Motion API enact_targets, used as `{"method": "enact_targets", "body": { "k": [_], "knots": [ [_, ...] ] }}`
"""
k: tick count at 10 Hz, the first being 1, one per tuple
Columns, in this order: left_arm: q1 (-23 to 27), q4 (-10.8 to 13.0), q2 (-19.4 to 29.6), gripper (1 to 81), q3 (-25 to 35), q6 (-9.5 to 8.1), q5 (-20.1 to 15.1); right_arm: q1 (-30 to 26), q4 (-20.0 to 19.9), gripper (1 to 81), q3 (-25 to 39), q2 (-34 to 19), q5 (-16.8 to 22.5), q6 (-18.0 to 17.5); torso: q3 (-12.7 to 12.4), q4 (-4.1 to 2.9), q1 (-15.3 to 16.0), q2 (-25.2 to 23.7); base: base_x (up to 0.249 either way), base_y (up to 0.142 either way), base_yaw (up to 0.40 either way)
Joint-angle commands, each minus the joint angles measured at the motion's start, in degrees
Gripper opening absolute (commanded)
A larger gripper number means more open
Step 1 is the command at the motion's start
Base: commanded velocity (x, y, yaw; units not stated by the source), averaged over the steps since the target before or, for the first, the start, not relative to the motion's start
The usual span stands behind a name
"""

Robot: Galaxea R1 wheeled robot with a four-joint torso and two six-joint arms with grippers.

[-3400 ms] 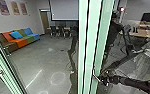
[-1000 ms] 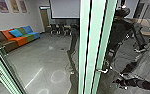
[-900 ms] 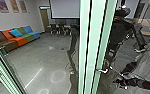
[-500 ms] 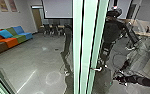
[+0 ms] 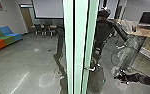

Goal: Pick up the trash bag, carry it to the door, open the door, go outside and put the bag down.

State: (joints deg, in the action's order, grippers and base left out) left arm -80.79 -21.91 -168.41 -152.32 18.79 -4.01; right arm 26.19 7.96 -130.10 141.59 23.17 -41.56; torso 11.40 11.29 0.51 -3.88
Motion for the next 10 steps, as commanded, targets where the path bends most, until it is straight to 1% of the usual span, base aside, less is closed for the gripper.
{"method": "enact_targets", "body": {
  "k": [1,3,4,5,7,8,9,10],
  "knots": [
    [2.25,-0.33,0.53,1.0,0.00,0.02,-3.99,-10.75,0.83,81.1,-1.20,-0.94,-0.85,-0.01,0.00,0.00,0.00,0.00,0.000,0.000,0.000],
    [2.25,-0.33,0.53,1.0,0.00,0.02,-3.99,-10.93,0.74,81.1,-1.11,-0.94,-0.85,-0.01,0.00,0.00,0.00,0.00,0.000,0.000,0.000],
    [2.34,-0.33,0.53,1.0,0.00,0.02,-3.99,-10.67,0.74,81.1,-1.20,-0.94,-0.94,-0.01,1.66,0.00,0.00,0.00,0.000,0.000,0.000],
    [2.25,-0.33,0.53,1.0,0.00,0.02,-3.99,-10.49,0.65,81.1,-1.20,-0.85,-0.94,-0.01,2.24,0.00,-0.02,0.00,0.000,0.000,0.000],
    [2.25,-0.33,0.62,1.0,0.00,0.02,-3.99,-10.58,0.65,81.1,-1.11,-0.85,-0.94,-0.01,4.33,0.00,-0.04,0.00,0.000,0.000,0.000],
    [2.25,-0.33,0.53,1.0,0.00,0.02,-3.99,-10.49,0.65,81.1,-0.77,-0.85,-0.85,0.07,3.04,0.00,-0.04,0.00,0.000,0.000,0.000],
    [2.25,-0.33,0.53,1.0,0.00,0.02,-3.99,-10.75,0.92,81.1,-0.32,-0.94,-0.85,0.85,3.89,0.02,-0.04,0.00,0.000,0.000,0.000],
    [2.25,-0.33,0.62,1.0,0.00,-0.06,-3.99,-11.27,1.97,81.1,-0.06,-1.02,-0.59,2.45,4.22,0.02,-0.02,0.02,0.000,0.000,0.000]
  ]
}}
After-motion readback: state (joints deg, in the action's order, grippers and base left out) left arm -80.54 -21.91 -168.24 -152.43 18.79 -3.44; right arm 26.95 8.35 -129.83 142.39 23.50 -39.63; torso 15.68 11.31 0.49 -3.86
